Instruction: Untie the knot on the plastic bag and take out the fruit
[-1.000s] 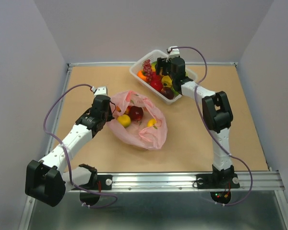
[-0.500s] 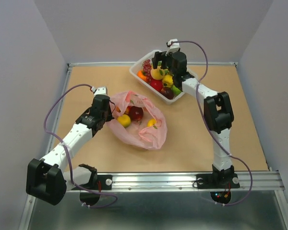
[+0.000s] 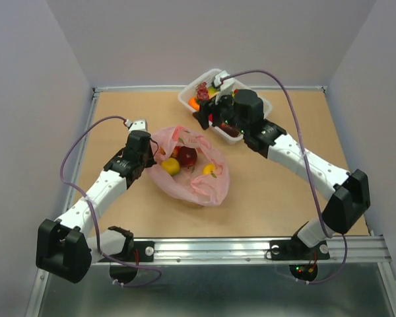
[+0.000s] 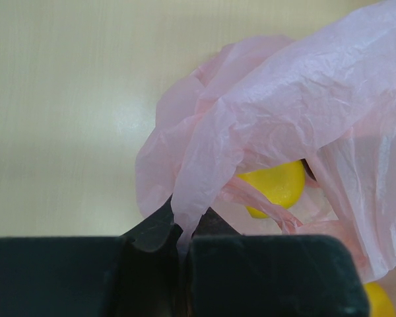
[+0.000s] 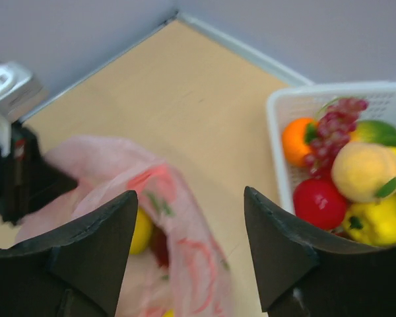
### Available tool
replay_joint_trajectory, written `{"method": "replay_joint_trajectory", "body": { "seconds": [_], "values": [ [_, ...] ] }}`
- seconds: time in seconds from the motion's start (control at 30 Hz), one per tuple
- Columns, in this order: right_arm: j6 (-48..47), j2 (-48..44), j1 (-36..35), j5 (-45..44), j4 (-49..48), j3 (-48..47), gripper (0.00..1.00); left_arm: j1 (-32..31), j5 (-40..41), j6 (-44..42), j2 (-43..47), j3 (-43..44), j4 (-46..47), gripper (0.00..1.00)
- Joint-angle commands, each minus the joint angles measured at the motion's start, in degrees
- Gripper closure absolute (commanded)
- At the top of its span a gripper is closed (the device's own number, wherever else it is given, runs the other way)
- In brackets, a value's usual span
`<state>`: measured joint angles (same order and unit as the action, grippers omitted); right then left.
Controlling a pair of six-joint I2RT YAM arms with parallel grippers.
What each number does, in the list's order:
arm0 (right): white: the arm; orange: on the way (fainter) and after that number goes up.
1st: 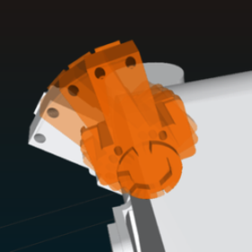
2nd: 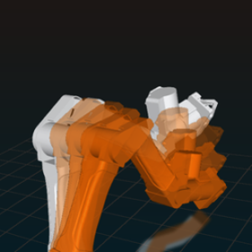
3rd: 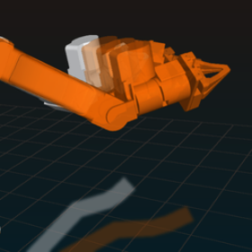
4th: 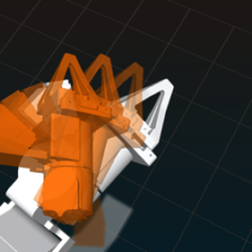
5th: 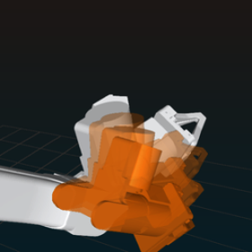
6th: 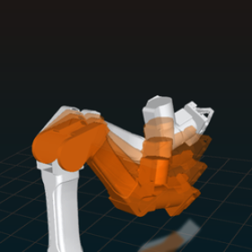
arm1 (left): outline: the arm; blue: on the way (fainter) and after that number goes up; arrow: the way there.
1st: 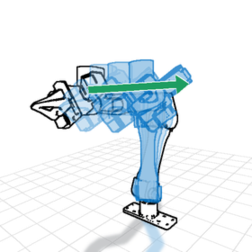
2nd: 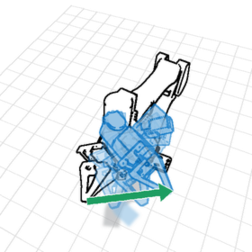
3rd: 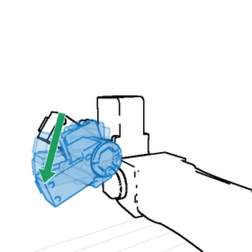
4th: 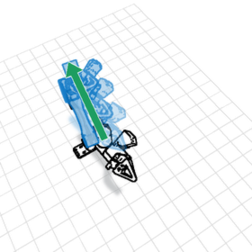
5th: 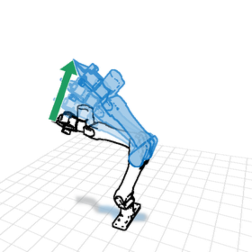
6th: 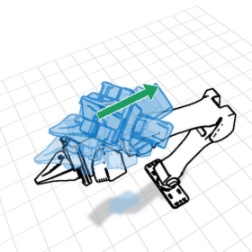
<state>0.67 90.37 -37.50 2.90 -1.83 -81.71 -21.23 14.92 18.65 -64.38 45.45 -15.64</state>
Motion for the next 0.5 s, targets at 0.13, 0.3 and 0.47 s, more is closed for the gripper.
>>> {"method": "replay_joint_trajectory", "body": {
  "seconds": [0.13,0.3,0.47],
  "values": [
    [4.51,-6.87,-10.13,-5.97,12.02,11.65,0.37,0.49,0.55,-0.73,1.8,-0.45,1.05,0.88],
    [8.82,-6.87,-14.18,-4.56,16.06,17.28,0.42,0.4,0.46,-0.73,1.54,-0.45,0.87,0.88],
    [13.03,-6.87,-17.34,-3.43,17.38,22.64,0.46,0.49,0.64,-0.73,1.28,-0.45,0.96,0.88]
  ]
}}
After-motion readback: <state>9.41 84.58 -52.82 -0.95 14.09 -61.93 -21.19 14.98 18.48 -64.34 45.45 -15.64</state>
